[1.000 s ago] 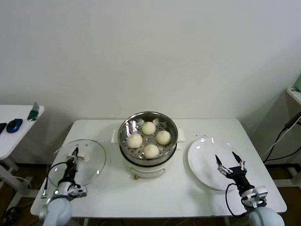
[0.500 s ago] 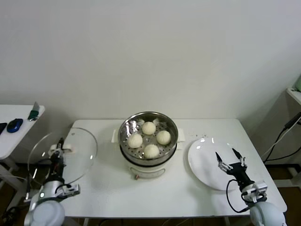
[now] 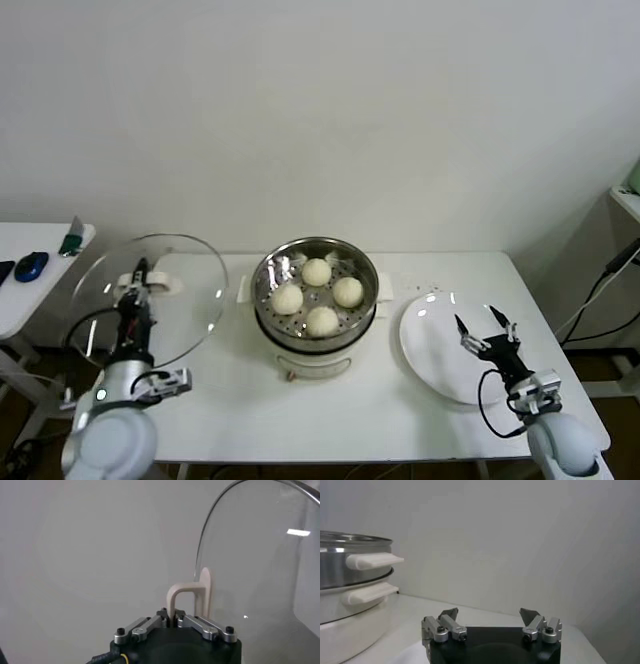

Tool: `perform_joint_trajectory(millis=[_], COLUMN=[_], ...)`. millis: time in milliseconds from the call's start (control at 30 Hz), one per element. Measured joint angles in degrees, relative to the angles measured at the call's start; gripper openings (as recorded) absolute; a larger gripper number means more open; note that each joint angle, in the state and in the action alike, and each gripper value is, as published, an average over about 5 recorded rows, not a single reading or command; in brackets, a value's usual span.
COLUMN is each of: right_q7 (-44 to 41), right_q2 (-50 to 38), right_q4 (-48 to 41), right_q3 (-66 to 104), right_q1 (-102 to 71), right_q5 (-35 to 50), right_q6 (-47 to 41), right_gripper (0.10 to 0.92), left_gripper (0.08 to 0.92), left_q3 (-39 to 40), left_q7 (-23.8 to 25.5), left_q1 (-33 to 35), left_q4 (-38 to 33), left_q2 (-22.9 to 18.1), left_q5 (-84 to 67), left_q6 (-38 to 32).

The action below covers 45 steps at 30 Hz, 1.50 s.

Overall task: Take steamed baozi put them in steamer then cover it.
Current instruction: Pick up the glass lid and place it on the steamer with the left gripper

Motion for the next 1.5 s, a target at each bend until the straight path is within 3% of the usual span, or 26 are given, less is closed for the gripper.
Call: perform_joint_trajectory(millis=[333, 733, 1200, 1500], right_q7=[0.34, 0.44, 0.10, -0.24], right_q2=[0.12, 0.13, 0.60, 1.13], right_q4=[-1.73, -2.07, -2.64, -3.14], right_q3=[-1.27, 0.04, 2.76, 3.73], right_q1=[2.07, 1.67, 0.04, -0.32], right_q5=[-0.78, -1.09, -1.55, -1.97], right_q6=[-0.14, 0.07, 0.66, 1.05], right_gripper=[0.823, 0.823, 0.823, 0.823], left_gripper=[0.157, 0.157, 0.157, 0.157], left_q3=[14.39, 27.19, 33.55, 34.93], left_q7=[7.83, 15.14, 17.99, 18.56], left_q1=[-11.76, -24.54, -29.66, -31.38], left_q4=[-0.25, 6.05, 15.21, 19.27], left_q2=[-0.06, -7.96, -19.25, -22.57], left_q5=[2.94, 9.74, 15.91, 16.55], left_q6=[6.96, 9.21, 9.19, 9.20])
